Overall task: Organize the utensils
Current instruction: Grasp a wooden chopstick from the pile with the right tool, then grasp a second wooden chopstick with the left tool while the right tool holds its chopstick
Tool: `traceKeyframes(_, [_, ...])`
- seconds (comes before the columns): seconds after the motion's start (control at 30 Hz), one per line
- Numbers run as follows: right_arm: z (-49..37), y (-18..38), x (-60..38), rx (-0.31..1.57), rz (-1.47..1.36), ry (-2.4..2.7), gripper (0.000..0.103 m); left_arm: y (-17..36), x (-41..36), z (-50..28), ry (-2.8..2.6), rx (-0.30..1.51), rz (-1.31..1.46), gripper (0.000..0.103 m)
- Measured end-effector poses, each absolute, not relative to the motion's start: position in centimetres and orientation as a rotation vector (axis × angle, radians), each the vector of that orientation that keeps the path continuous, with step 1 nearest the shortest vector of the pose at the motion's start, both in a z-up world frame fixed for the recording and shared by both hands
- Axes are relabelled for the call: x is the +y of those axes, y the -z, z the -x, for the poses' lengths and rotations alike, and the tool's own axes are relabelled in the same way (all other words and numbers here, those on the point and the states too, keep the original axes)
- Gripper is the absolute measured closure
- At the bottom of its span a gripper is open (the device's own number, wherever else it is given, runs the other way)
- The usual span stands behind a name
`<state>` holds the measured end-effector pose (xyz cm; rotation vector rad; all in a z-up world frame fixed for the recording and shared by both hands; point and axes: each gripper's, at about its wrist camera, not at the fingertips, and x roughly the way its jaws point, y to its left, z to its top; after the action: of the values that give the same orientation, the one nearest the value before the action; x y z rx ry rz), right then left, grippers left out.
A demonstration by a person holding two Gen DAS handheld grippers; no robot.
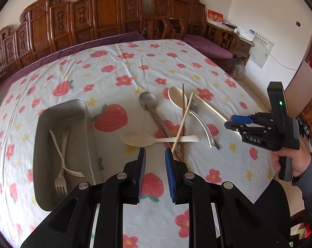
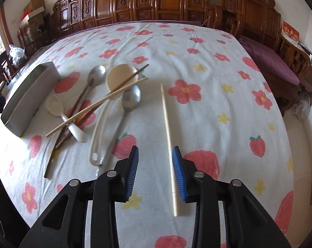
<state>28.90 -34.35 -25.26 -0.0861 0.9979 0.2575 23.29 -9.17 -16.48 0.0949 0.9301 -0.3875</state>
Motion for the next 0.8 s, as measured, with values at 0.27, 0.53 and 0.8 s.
traceKeyframes(0.27, [-29.7, 26.3, -35.1, 1.027, 0.089, -0.256, 0.078, 18.6, -12.1, -24.2, 0.42, 0.984, -0.128, 0.085])
traceKeyframes(0.53, [-30.0, 26.4, -36.1, 1.045, 0.076, -0.254, 0.096, 20.1, -14.9, -25.8, 0.443, 1.015, -0.185, 0.078])
traceKeyframes(0.8, [-30.1, 26.5, -36.6, 1.058, 0.034, -0.265, 0.097, 21.9, -17.1, -28.4, 0.438, 1.058, -0.256, 0.078])
